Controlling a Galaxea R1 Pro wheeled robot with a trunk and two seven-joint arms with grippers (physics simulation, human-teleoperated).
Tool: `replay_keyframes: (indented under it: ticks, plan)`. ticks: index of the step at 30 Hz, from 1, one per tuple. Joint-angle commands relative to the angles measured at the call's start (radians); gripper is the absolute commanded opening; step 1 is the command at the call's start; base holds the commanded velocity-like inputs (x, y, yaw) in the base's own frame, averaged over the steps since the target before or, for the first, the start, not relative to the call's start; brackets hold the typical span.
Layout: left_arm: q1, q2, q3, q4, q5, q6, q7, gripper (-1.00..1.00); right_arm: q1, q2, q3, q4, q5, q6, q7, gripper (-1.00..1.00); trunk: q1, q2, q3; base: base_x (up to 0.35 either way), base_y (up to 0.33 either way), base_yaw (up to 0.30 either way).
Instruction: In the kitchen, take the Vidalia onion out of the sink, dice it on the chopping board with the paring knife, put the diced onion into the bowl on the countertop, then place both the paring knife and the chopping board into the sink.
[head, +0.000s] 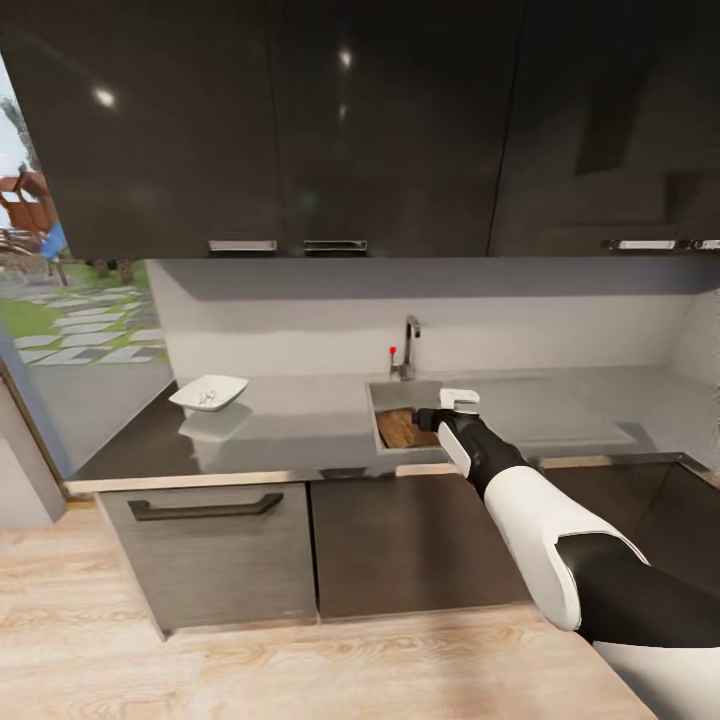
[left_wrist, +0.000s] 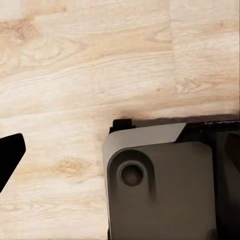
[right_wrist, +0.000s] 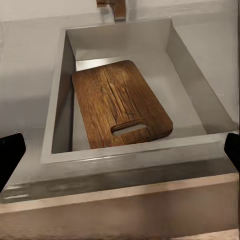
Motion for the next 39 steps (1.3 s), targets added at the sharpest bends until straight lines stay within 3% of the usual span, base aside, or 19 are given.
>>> replay_keyframes:
  ticks: [1,35,37,39]
  plan:
    - [-0.002,0.0,-0.009,0.004,0.01,-0.007,0.0,1.0,-0.001,0.0,0.004,-0.002,-0.01,0.004,-0.007,1.0,0.0,-0.001,-0.002,-0.331,0.0,0.0]
    - [-0.002,0.0,-0.009,0.004,0.01,-0.007,0.0,1.0,-0.002,-0.001,0.003,0.028,-0.007,-0.001,0.001,1.0,0.0,-0.001,-0.002,-0.333,0.0,0.0]
    - [-0.002,0.0,-0.009,0.004,0.01,-0.006,0.001,1.0,-0.002,-0.003,0.003,0.051,-0.006,-0.018,0.002,1.0,0.0,-0.001,-0.002,-0.334,0.0,0.0]
    - [-0.002,0.001,-0.008,0.004,0.011,-0.007,0.003,1.0,-0.002,-0.003,0.003,0.09,-0.006,-0.084,0.002,1.0,0.0,-0.001,-0.002,-0.333,0.0,0.0]
